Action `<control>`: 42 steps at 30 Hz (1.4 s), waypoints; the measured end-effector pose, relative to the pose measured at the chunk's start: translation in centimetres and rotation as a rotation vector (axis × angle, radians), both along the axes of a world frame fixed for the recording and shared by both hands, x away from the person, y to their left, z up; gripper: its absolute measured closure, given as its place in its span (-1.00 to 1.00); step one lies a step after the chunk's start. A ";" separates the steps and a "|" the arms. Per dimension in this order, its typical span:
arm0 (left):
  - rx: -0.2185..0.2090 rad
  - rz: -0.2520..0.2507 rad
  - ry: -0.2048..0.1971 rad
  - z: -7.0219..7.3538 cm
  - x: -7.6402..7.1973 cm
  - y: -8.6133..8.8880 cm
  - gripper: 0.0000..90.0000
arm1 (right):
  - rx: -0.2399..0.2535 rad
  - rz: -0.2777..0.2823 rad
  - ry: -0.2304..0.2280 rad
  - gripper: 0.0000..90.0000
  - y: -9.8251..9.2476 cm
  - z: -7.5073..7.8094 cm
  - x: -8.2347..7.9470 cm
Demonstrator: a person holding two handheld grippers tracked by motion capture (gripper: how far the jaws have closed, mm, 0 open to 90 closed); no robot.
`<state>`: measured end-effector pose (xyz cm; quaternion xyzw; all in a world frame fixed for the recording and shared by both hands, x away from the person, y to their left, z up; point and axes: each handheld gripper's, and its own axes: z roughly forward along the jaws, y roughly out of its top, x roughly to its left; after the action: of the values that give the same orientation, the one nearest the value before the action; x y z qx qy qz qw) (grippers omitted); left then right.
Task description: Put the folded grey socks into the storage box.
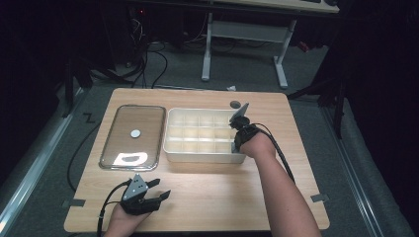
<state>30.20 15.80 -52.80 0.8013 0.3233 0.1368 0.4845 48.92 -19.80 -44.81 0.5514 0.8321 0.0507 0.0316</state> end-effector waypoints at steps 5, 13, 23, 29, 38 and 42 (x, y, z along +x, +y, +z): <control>0.002 -0.001 -0.001 0.0 0.0 -0.1 -0.09 | 0.021 0.002 -0.034 0.89 -0.5 1.2 -0.3; 0.006 0.000 0.000 -0.1 0.0 0.0 -0.09 | 0.083 -0.011 -0.134 0.71 -1.8 3.6 -1.6; 0.002 0.004 0.013 -0.1 0.2 0.2 -0.09 | 0.164 0.022 -0.277 0.41 -2.5 3.6 -4.5; -0.009 0.013 0.013 0.2 0.2 0.4 -0.07 | 0.198 0.039 -0.401 0.21 -2.8 3.4 -6.8; 0.008 0.035 0.004 0.1 0.2 0.3 -0.08 | 0.295 0.032 -0.564 -0.02 -4.1 2.3 -11.0; 0.013 0.042 0.006 0.1 0.1 0.1 -0.08 | 0.325 0.039 -0.613 -0.11 -4.6 1.1 -12.8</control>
<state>30.32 15.93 -52.68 0.7977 0.3407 0.1467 0.4755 36.15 -24.38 -43.72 0.4925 0.7753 0.3463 0.1908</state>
